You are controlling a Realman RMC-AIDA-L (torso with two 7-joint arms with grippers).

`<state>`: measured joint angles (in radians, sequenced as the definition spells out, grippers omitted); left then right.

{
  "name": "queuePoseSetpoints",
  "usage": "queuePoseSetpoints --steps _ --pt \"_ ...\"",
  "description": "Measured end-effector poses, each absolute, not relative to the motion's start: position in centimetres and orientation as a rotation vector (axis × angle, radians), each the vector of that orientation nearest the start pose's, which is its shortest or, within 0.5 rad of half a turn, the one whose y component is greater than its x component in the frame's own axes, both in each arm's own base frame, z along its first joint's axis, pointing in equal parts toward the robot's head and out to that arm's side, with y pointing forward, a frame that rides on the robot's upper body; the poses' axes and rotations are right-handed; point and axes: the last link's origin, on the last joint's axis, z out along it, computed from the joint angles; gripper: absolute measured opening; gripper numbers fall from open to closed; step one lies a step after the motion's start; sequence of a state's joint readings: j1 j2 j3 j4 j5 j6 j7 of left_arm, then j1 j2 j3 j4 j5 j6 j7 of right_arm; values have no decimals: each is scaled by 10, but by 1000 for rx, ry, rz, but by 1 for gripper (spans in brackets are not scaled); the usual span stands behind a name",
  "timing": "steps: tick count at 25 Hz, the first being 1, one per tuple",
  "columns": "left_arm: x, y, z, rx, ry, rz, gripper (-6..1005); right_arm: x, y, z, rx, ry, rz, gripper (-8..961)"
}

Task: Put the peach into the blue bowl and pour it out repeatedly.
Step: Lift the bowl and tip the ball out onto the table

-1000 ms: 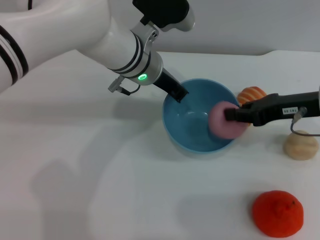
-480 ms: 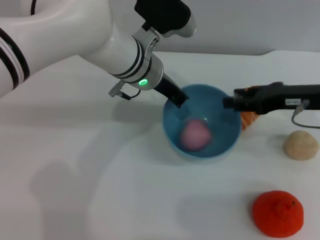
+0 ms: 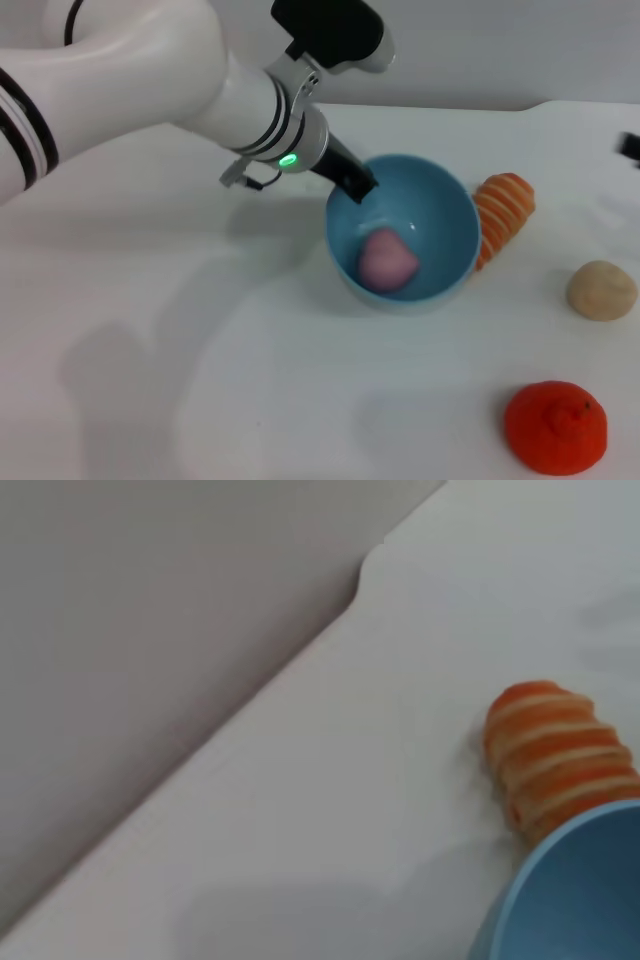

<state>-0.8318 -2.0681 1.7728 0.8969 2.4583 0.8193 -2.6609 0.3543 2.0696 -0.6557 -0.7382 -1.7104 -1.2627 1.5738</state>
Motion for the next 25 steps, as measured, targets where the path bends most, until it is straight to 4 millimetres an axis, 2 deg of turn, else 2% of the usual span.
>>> queuePoseSetpoints --steps 5,9,10,11,13,14,16,17,21,22,25 --pt "-116 417 -94 -2491 -334 240 -1 377 292 64 -1816 1062 887 510" --pt "-91 411 -99 -2449 -67 162 -2 397 268 54 -1726 1121 882 510" --pt "-81 404 -105 -2428 88 129 -2 400 263 51 -1716 1132 879 510" --pt "-81 404 -105 -2428 88 129 -2 402 260 48 -1710 1142 877 510" --pt "-73 395 -114 -2395 279 112 -2 405 254 43 -1691 1161 880 510" --pt "-70 387 -122 -2372 431 100 -2 406 252 41 -1680 1171 884 510" --pt "-72 378 -129 -2338 598 82 -2 407 249 37 -1661 1192 895 510" --pt "-72 378 -129 -2338 598 82 -2 407 248 36 -1656 1200 900 510" --pt "-79 364 -131 -2221 859 39 -1 406 249 33 -1654 1210 910 510" --pt "-80 356 -130 -2136 971 0 -1 406 249 32 -1654 1213 913 510" --pt "-84 349 -131 -2053 1066 -28 -1 404 251 29 -1657 1219 921 511"
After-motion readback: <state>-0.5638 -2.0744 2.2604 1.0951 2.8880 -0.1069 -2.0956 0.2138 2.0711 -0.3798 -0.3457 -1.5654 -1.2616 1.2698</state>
